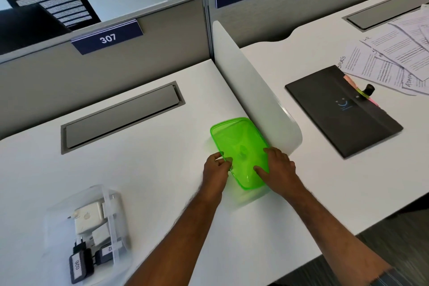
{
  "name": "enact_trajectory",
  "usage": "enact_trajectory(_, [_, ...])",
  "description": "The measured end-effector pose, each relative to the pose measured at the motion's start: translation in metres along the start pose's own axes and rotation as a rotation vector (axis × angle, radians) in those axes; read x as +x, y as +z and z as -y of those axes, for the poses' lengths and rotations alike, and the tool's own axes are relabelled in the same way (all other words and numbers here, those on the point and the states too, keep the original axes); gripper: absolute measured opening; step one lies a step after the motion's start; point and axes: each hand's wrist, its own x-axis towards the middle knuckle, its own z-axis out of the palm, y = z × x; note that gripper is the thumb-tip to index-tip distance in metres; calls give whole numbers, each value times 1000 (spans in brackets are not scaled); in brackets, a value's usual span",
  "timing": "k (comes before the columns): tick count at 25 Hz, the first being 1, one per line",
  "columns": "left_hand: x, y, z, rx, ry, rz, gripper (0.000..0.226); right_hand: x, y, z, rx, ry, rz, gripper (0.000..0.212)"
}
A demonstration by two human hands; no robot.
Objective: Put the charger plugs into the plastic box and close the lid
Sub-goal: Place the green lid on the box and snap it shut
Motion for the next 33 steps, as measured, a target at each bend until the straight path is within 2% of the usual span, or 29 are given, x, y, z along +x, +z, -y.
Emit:
enact_trajectory(8, [-40,-44,-2,8,157,-21,41,-15,-14,18,308,-100,-226,54])
enact_trajectory(10, [-50,-60,-2,6,196,-29,41,-18,-19,30,428,-97,-192,55])
enact_trajectory(13, [-63,-86,-2,8,266,-45,41,-21,-24,51,591,-57,-37,50])
enact_trajectory(17, [-76,-119,2,32,393,-104,39,-27,-22,79,757,-109,-19,26])
enact_trajectory(21, [-91,-157,5,30,511,-224,35,-42,-26,114,906,-181,40,15])
enact_trajectory(27, [-105,-215,0,-18,596,-305,31,-75,-30,169,1154,-143,140,33])
enact_trajectory(31, [-106,-261,-2,-10,642,-326,24,-96,-25,203,1353,-40,332,50])
enact_trajectory(33, [-110,-289,2,3,637,-321,24,-108,-15,221,1386,-38,370,56])
